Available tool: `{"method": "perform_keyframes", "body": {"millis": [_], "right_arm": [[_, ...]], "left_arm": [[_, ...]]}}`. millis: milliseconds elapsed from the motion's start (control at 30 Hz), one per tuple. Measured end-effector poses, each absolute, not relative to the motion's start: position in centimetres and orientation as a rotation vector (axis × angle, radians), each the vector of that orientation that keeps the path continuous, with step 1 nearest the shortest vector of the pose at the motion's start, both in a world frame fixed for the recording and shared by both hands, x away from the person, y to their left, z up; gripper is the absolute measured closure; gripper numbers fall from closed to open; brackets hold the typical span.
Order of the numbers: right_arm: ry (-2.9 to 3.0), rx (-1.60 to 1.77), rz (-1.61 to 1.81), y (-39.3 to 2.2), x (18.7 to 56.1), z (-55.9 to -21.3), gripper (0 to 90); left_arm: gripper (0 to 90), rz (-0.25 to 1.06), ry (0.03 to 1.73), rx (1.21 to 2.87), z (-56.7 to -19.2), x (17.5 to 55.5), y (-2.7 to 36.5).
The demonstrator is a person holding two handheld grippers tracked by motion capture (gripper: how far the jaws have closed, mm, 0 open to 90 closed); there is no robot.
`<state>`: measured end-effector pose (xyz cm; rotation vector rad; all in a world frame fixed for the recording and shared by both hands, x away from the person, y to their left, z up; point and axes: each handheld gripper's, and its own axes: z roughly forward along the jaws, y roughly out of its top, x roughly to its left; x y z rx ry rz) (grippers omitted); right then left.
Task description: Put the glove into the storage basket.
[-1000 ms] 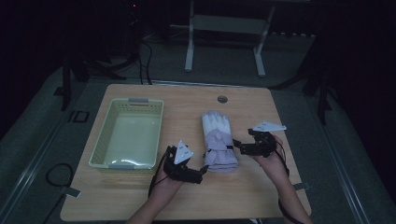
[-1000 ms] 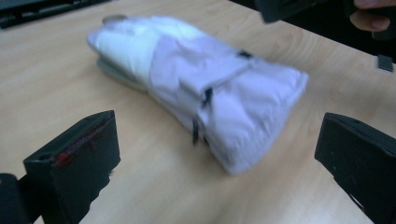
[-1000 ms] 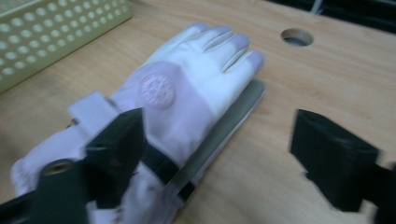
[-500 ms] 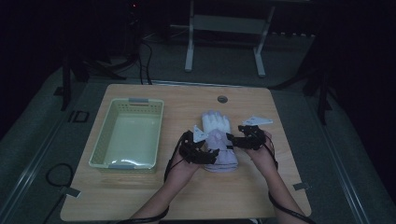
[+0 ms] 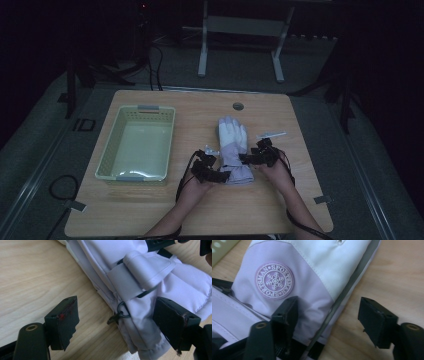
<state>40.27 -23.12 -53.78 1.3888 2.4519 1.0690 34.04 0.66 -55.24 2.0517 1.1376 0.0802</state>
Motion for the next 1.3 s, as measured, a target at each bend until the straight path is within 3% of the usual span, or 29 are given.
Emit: {"method": "perform_keyframes", "body": {"millis": [233,267,400,500,1300], "right_arm": [[2.509,1.467,1.176,-23.6,40.6,-54.4,50.8],[2.523,1.463,1.177,-23.5,40.6,-54.4,57.3],[2.524,1.393,1.082,-22.7,40.1,-53.6,76.9],[2.494,1.354,1.024,-22.0,39.5,-53.1,81.1],[2.376,1.296,1.129,-21.0,37.9,-48.0,82.2]], "left_arm": [[31.7,-0.060,1.078,2.049,-55.8,34.8,0.9],[42.6,-0.095,1.064,2.042,-55.8,34.9,1.0],[61.8,-0.063,1.035,2.077,-55.2,34.6,0.5],[71.5,-0.048,1.026,2.102,-54.6,34.3,0.4],[74.7,-0.022,0.951,2.139,-49.3,34.6,2.1]]}}
